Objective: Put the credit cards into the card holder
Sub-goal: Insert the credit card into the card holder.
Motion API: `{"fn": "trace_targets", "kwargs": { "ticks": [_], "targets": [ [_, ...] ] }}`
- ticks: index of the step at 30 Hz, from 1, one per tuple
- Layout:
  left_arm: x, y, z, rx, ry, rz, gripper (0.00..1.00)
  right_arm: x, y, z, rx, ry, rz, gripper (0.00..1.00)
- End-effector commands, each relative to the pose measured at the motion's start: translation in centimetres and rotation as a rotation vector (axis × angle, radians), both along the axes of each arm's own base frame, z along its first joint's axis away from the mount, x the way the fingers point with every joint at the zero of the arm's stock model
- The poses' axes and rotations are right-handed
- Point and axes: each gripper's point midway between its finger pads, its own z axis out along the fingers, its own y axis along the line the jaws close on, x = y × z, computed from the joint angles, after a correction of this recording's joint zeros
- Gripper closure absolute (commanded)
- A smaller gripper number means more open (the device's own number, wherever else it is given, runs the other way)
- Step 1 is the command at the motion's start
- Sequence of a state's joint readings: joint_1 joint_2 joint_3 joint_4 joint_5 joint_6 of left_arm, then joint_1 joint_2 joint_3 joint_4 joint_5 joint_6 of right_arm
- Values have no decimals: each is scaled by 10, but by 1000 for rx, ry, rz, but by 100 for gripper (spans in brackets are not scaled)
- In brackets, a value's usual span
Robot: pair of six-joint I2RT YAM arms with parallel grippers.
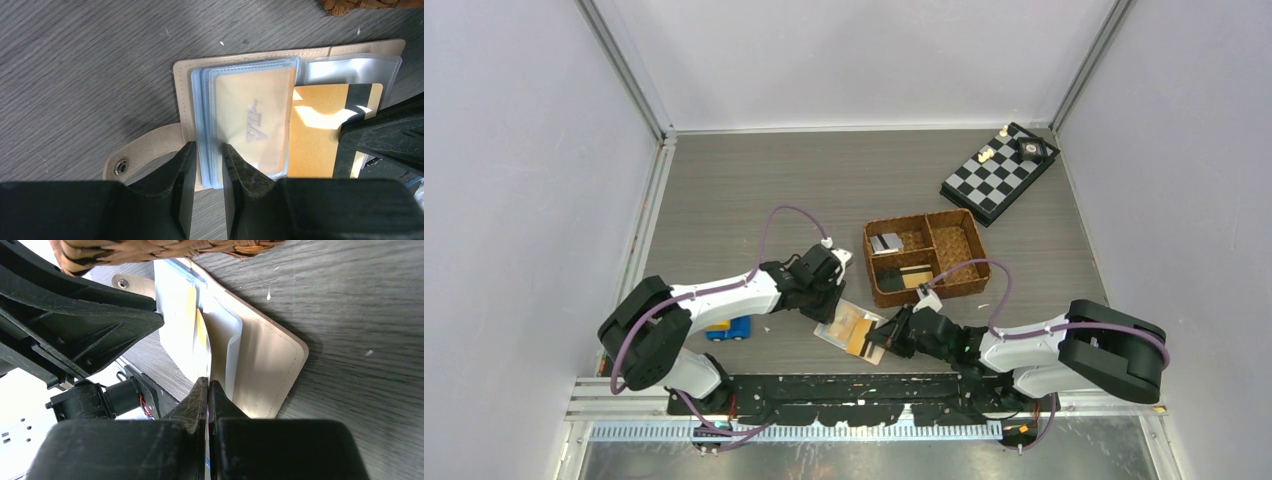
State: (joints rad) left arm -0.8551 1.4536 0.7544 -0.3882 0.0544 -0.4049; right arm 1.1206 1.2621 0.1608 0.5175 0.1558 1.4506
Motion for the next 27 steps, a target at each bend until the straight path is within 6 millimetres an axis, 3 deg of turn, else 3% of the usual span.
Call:
{"fn": "trace_targets", "kwargs": {
  "ticks": [1, 27],
  "targets": [
    [1, 8, -14, 61, -6, -6, 73, 8, 9, 12, 43, -39, -12, 99],
    [7, 16, -18, 117, -17, 28, 77, 4, 8, 24, 76, -39, -2, 99]
  ]
}}
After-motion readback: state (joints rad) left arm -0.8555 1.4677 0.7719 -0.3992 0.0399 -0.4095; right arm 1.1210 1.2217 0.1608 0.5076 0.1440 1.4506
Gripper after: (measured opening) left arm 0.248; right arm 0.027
